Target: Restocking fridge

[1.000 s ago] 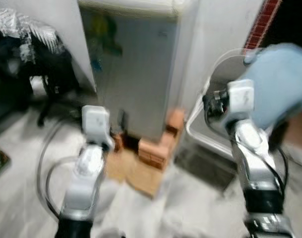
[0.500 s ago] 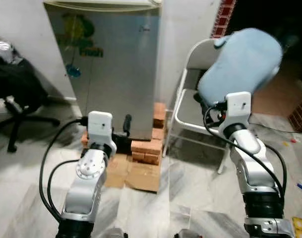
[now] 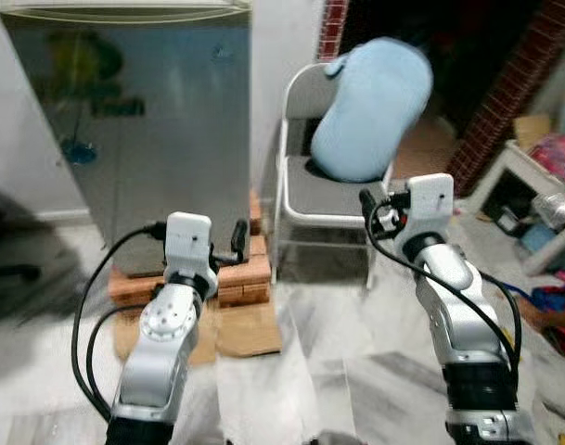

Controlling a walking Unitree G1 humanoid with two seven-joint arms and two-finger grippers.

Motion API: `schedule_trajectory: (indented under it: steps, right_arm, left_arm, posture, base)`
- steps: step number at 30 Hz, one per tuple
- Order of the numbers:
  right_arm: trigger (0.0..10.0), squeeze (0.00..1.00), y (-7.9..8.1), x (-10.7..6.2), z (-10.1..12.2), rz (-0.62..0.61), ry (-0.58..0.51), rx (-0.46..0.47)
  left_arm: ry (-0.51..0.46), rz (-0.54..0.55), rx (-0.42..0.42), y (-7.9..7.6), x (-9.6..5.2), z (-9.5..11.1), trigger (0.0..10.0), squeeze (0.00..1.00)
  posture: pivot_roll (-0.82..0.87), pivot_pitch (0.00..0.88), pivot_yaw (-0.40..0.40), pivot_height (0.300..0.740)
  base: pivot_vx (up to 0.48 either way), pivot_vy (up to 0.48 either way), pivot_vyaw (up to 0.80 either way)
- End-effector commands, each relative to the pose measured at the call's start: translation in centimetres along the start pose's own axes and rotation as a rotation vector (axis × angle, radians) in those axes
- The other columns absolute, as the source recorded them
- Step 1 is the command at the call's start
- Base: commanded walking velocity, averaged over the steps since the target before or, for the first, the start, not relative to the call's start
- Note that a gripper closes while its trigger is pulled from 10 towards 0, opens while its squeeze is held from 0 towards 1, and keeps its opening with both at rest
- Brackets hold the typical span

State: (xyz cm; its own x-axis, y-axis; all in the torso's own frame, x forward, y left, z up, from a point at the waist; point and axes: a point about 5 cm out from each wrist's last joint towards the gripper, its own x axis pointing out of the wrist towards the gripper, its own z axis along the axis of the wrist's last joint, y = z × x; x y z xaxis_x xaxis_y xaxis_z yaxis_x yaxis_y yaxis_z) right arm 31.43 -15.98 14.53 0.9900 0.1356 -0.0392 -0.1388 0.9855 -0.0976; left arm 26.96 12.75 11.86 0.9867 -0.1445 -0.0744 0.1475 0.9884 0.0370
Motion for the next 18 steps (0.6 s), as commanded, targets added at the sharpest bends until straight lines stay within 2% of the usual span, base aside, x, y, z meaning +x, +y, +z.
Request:
schedule_trajectory:
  steps: [1,6,13,18]
  right_arm:
    - [10.0,0.0,0.1,0.2,0.6,0.005,-0.02,0.002]
    - [10.0,0.0,0.0,0.1,0.5,0.0,-0.017,0.002]
    - [10.0,0.0,-0.1,-0.3,0.2,-0.025,-0.012,0.014]
    - [10.0,0.0,-0.7,-1.7,-1.0,-0.089,0.027,0.047]
  left_arm:
    - [-0.014,-0.007,0.009,0.2,0.1,0.5,10.0,0.0]
    - [-0.018,-0.018,0.009,0.0,0.0,0.5,10.0,0.0]
    - [-0.028,-0.032,0.007,0.0,-0.1,0.7,10.0,0.0]
    - [-0.002,-0.033,0.02,0.9,-0.7,0.1,10.0,0.0]
  posture:
    - [0.05,0.0,-0.023,0.74]
    - [0.05,0.0,-0.021,0.74]
    - [0.05,0.0,-0.013,0.74]
    - [0.04,0.0,0.012,0.74]
  base:
    - [0.0,0.48,-0.8]
    - [0.0,0.385,-0.8]
    - [0.0,0.0,-0.8]
    - [0.0,0.0,-0.8]
